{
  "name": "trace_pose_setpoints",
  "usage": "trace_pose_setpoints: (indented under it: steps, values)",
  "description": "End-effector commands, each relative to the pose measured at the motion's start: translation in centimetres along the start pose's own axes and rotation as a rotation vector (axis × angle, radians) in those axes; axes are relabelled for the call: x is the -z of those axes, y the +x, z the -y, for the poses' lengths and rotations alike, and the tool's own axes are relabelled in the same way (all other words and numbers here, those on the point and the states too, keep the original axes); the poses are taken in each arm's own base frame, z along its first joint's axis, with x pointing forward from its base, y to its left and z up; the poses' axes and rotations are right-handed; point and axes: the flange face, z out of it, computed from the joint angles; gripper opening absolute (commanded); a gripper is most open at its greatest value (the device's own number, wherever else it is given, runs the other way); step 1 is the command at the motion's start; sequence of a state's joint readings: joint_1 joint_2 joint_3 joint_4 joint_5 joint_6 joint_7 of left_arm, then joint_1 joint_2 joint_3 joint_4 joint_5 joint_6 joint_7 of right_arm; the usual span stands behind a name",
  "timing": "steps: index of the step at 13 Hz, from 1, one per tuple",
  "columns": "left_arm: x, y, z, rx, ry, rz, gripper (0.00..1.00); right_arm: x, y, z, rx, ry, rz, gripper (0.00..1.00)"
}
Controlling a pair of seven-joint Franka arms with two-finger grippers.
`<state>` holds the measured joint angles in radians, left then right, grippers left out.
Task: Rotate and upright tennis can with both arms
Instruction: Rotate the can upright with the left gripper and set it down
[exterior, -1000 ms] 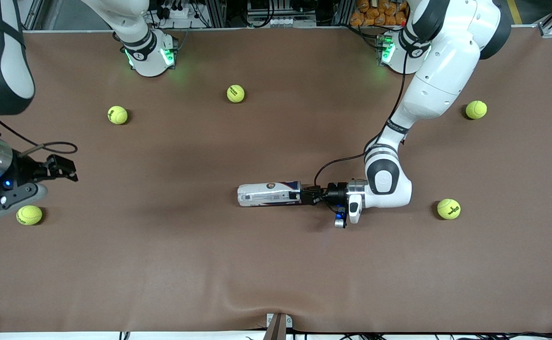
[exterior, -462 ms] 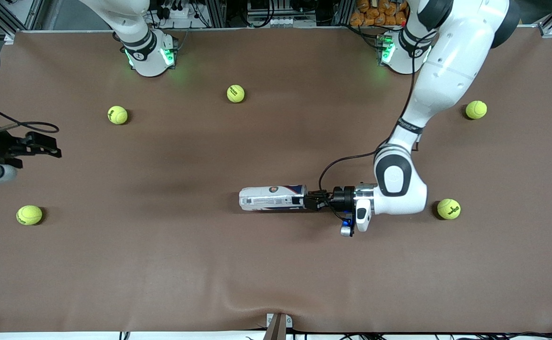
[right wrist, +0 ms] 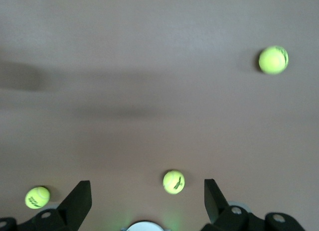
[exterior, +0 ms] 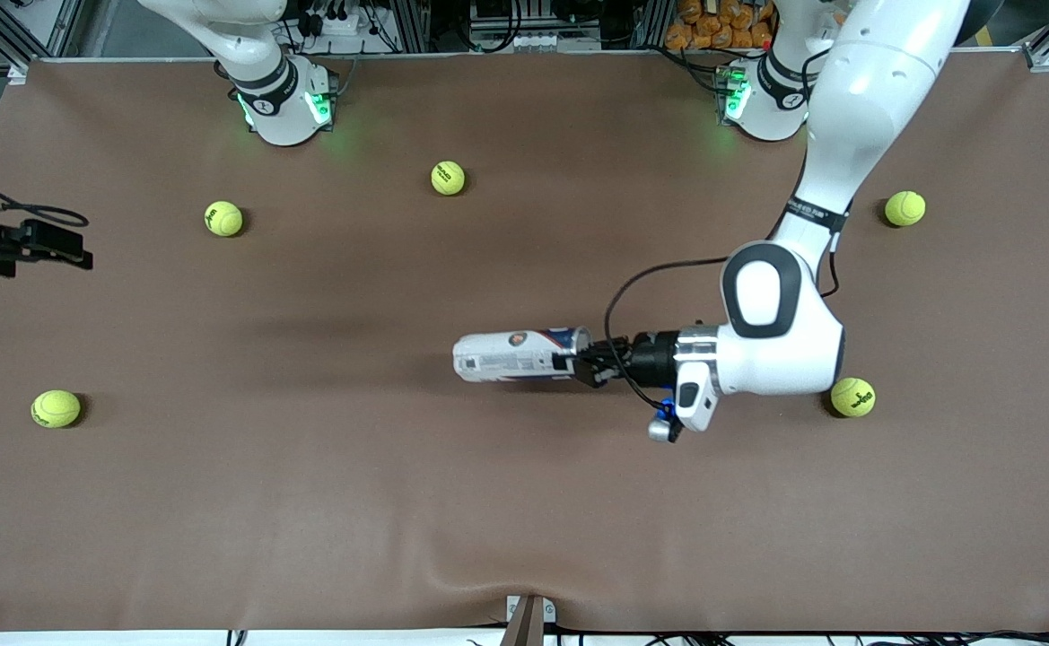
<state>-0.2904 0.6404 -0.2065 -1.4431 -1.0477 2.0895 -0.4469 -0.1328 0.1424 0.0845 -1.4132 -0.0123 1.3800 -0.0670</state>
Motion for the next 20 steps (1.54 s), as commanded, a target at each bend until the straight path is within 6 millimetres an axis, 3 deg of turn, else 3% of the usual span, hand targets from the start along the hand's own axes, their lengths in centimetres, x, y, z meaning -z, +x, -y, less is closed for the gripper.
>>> trace_pose_setpoints:
  steps: [1, 3, 8, 10, 13, 15, 20]
  values:
    - [-2.1, -3.7, -3.4, 0.061, 0.133, -0.099, 0.0, 0.1, -3.4, 2.2, -0.065, 0.001, -0.019, 1.0]
    - [-4.6, -6.7, -5.4, 0.079, 0.2, -0.151, 0.0, -0.2, -3.4, 2.6, -0.059, -0.001, -0.041, 1.0]
    - [-10.8, -13.4, -5.5, -0.103, 0.469, -0.351, 0.0, 0.2, -2.7, 6.6, 0.016, -0.01, -0.096, 1.0]
    - [-13.0, -16.1, -5.9, -0.178, 0.531, -0.415, 0.0, 0.2, -2.7, 6.6, 0.016, -0.01, -0.096, 1.0]
    - [-17.3, -19.9, -4.3, -0.35, 0.726, -0.544, 0.0, 0.0, -2.5, 6.2, 0.011, -0.009, -0.093, 1.0]
    - [-18.7, -20.9, -3.6, -0.405, 0.779, -0.581, 0.0, -0.1, -2.5, 6.1, 0.01, -0.009, -0.089, 1.0]
    - [-22.1, -20.9, -1.5, -0.479, 0.843, -0.57, 0.0, -0.3, -2.3, 4.9, -0.001, -0.007, -0.087, 1.0]
